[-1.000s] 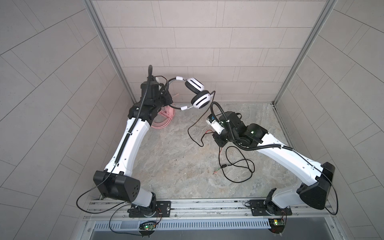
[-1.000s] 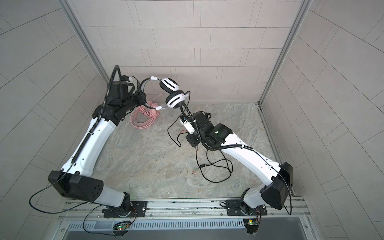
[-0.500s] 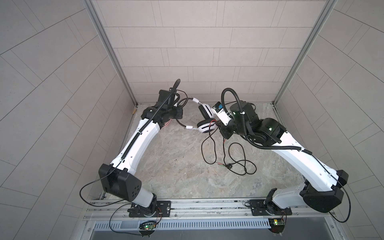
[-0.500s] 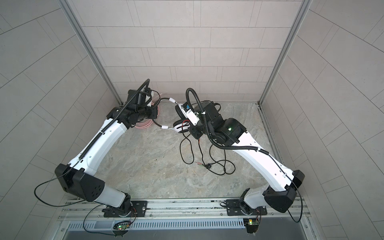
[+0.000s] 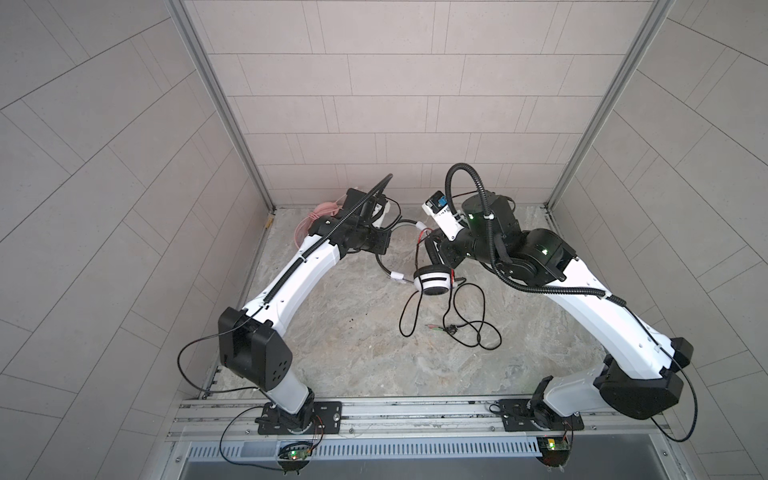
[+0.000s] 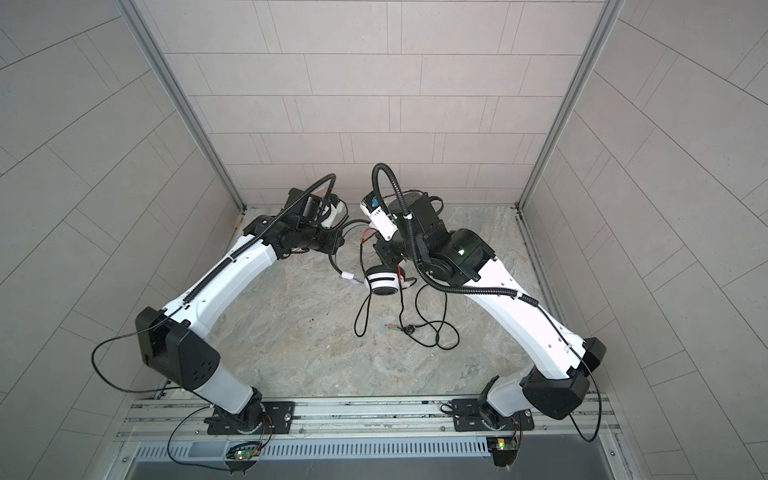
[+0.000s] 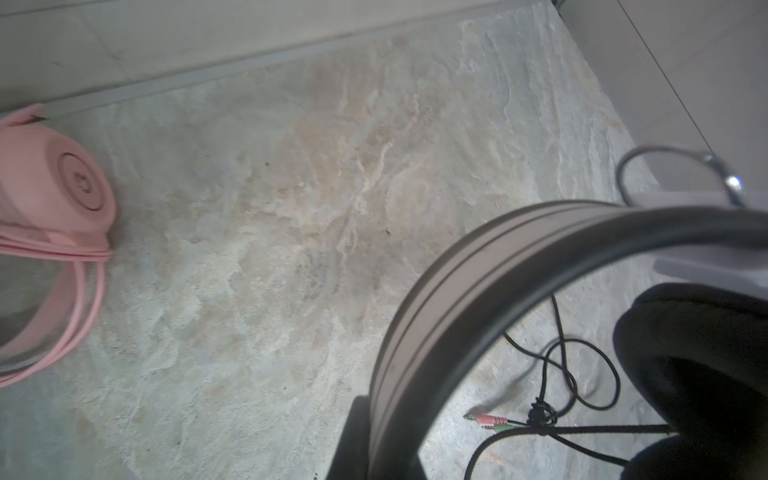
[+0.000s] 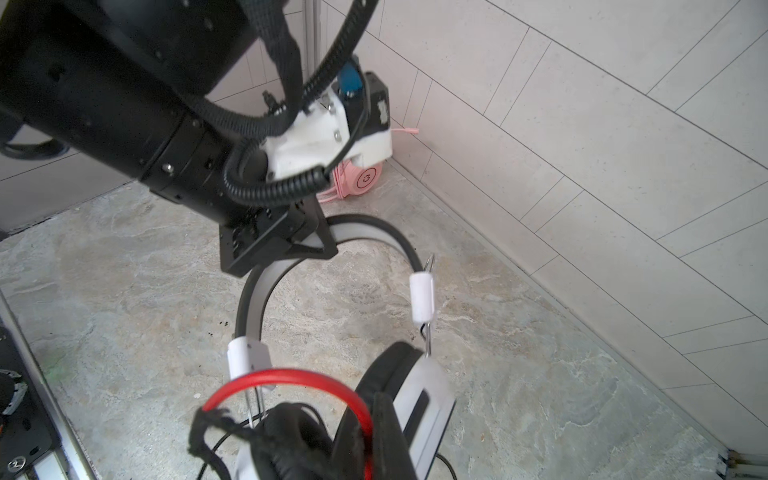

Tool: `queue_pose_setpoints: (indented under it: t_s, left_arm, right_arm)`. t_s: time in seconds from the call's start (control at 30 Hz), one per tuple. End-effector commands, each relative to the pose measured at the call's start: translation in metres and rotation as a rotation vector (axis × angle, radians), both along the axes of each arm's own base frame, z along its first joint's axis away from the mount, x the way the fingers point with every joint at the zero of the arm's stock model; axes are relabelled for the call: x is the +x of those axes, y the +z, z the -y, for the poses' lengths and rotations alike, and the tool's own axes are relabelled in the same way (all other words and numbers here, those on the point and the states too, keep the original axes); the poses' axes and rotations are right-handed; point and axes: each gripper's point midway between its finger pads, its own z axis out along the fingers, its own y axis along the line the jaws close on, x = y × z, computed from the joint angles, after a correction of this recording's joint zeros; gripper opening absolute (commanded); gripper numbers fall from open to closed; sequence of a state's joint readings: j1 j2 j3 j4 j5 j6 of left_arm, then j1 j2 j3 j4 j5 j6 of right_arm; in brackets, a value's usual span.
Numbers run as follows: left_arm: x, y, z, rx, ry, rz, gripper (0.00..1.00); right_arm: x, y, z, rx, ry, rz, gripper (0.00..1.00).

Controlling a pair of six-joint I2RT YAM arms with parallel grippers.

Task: Wrap the headphones

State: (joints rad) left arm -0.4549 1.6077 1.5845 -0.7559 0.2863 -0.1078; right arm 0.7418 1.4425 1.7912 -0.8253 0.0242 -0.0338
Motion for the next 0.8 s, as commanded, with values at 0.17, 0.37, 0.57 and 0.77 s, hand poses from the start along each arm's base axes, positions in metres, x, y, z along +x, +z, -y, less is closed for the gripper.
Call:
queue_pose_setpoints:
  t_s: [0.17, 0.37, 0.57, 0.77]
  left_arm:
    - [-0.039, -0.003, 0.010, -0.015, -0.135, -0.041, 0.00]
    - [-0.050, 0.004, 0.005, -0.023, -0.158, -0.009, 0.00]
    - [-0.052, 0.021, -0.002, -0.040, -0.141, 0.056, 0.00]
    - [-0.062, 0.041, 0.001, -0.108, -0.182, 0.116, 0.00]
  right_arm:
    - [0.037, -0.014, 0.034, -0.016, -0.162, -0.025, 0.00]
    - [0.059, -0.032, 0.069, 0.001, -0.274, -0.073, 0.00]
    - [0.073, -0.059, 0.096, 0.034, -0.343, -0.134, 0.00]
    - [0.089, -0.082, 0.111, 0.121, -0.377, -0.199, 0.00]
